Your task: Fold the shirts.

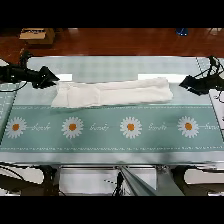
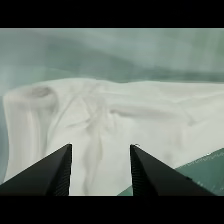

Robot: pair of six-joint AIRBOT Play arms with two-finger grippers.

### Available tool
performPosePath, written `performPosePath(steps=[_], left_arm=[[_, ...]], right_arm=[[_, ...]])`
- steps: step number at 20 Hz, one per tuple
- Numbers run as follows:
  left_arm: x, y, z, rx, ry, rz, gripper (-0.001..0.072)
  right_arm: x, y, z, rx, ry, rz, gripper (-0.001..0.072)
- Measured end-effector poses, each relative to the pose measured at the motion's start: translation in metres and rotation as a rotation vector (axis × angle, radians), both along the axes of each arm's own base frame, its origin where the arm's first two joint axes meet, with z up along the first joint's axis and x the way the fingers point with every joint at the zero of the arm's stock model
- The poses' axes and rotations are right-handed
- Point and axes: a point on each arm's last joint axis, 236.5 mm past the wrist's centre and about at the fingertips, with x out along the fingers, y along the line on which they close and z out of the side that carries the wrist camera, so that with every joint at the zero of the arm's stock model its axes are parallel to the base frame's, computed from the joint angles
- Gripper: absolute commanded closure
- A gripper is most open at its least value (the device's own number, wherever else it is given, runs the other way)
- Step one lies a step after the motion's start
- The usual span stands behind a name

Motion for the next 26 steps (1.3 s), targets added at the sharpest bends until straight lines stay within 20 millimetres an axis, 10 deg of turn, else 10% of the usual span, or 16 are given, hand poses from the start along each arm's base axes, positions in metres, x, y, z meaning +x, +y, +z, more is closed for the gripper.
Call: performPosePath(steps=[11,13,14,15,16,21,26], left_arm=[[0.0,-0.031,0.012,-0.04,-0.027,-0.065,0.0265],[-0.001,-0.037,0.013,-0.046,-0.031,-0.078,0.0282],[-0.001,-0.039,0.014,-0.048,-0.032,-0.083,0.0406],[-0.001,-0.041,0.014,-0.05,-0.033,-0.086,0.0639],[-0.001,-0.043,0.015,-0.055,-0.035,-0.09,0.069],[-0.001,-0.064,0.031,-0.146,-0.061,-0.118,0.069],[-0.008,-0.128,0.053,-0.26,-0.086,-0.215,0.069]], right_arm=[[0.047,0.103,-0.044,0.457,-0.036,-0.07,0.0135],[0.052,0.117,-0.051,0.446,-0.039,-0.056,0.0464],[0.053,0.122,-0.054,0.444,-0.038,-0.054,0.0679],[0.052,0.127,-0.055,0.443,-0.034,-0.041,0.0683],[0.052,0.13,-0.053,0.441,-0.04,-0.031,0.0683],[0.048,0.135,0.0,0.42,-0.12,0.073,0.0683],[0.026,0.137,0.087,0.331,-0.226,0.182,0.0684]])
